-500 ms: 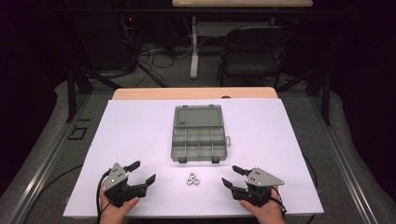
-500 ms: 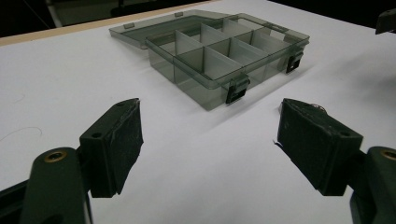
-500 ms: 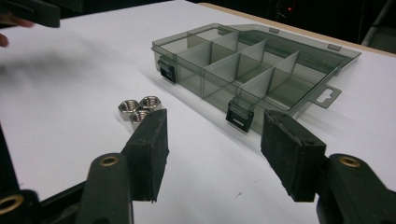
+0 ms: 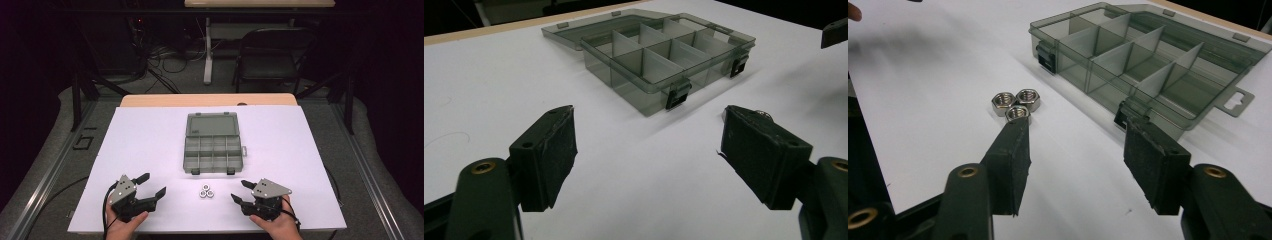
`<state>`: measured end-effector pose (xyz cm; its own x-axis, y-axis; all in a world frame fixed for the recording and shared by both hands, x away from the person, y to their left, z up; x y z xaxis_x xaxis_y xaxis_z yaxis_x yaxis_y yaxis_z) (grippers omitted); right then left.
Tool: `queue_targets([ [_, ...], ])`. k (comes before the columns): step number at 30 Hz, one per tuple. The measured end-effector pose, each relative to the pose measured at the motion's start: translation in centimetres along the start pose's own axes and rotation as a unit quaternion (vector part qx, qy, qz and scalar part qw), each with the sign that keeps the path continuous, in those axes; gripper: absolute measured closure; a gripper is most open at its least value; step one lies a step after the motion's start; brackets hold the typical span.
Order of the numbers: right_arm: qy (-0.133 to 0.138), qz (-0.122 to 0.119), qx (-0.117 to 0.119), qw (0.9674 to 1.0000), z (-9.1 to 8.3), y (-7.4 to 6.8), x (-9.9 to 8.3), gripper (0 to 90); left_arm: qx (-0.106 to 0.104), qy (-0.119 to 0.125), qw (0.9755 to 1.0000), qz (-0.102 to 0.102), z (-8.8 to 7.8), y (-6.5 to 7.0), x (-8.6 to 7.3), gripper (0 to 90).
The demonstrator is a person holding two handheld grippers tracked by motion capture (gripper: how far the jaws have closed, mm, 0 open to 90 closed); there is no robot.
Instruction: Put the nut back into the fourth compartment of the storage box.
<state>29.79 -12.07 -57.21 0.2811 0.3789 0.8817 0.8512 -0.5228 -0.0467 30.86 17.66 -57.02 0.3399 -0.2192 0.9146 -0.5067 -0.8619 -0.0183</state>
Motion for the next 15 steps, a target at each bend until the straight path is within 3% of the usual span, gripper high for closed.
queue_targets([
  [4, -0.012, -0.004, 0.017, 0.9998, 1.1, -0.5, 0.6, 50.0, -0.001, -0.001, 1.0, 0.001, 0.1, 0.0, 0.0, 22.6],
  [8, -0.025, -0.011, 0.019, 0.9995, 2.2, -0.8, 1.0, 53.1, 0.001, -0.001, 1.0, 0.0, 0.1, -0.1, 0.0, 22.9],
  [15, -0.049, -0.025, 0.048, 0.9973, 5.5, -1.8, 1.7, 56.2, -0.002, -0.003, 1.0, -0.004, 0.0, -0.1, -0.1, 22.9],
])
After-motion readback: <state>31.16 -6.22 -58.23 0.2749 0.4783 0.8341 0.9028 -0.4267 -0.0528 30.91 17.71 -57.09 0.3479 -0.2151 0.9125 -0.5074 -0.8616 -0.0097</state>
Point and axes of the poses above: each handheld gripper's, and its own axes: z roughly forward along the jaws, x roughly out of its top, y roughly to its right, the point moved 8 cm from there along z, roughly forward along the jaws, and after that the axes turned 11 degrees about x, right-handed, at the moved point
